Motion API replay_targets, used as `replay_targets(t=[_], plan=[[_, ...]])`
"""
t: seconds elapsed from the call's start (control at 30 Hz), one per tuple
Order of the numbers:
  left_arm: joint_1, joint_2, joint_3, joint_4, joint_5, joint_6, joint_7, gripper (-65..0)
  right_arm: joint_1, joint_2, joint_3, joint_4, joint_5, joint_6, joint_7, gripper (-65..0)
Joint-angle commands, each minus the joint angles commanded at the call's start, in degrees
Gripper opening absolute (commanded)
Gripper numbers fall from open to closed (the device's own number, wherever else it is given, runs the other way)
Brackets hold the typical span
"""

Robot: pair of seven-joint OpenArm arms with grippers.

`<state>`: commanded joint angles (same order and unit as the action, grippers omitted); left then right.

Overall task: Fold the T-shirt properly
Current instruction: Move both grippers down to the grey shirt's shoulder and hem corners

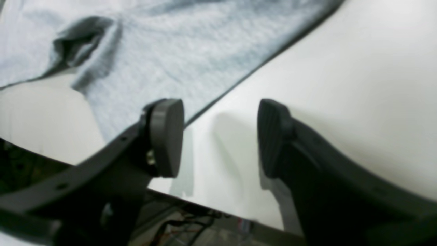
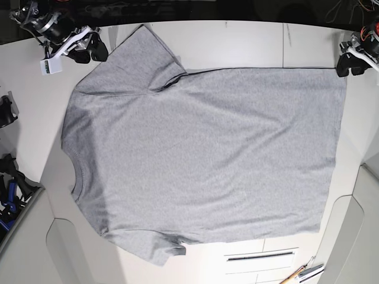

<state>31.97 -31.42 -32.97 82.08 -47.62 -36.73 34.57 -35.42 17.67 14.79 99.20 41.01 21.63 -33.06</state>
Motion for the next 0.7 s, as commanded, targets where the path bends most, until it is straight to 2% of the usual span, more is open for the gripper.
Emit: replay_targets(t=[0.17,0.3,0.4,0.47,0.7], plan=[[-2.3,0.0,0.1,-2.4,-0.3,0.0,0.4,-23.9,2.1,-2.4,-1.8,-2.5,-0.1,0.26,0.0,-30.7],[-2.3,0.0,0.1,-2.4,-0.7,0.0,1.2,-23.9,3.4,-2.8,-2.0,-3.7,1.1,2.45,0.0,-30.7],[-2.3,0.0,0.1,-2.4,-4.4,-0.3,5.7,-23.9,3.5,-2.8,-2.1,-3.7,2.1,3.26,0.0,-30.7],[-2.3,0.1,0.1,-2.4,-6.5,-3.3,7.5,-24.0,3.5,-2.8,-2.1,-3.7,2.1,3.26,0.0,-30.7],[-2.3,0.1,4.7,-2.4,-6.5,-3.3,8.6,-24.0,3.5,-2.8,-2.2,-3.7,3.2,3.26,-0.2,-30.7]])
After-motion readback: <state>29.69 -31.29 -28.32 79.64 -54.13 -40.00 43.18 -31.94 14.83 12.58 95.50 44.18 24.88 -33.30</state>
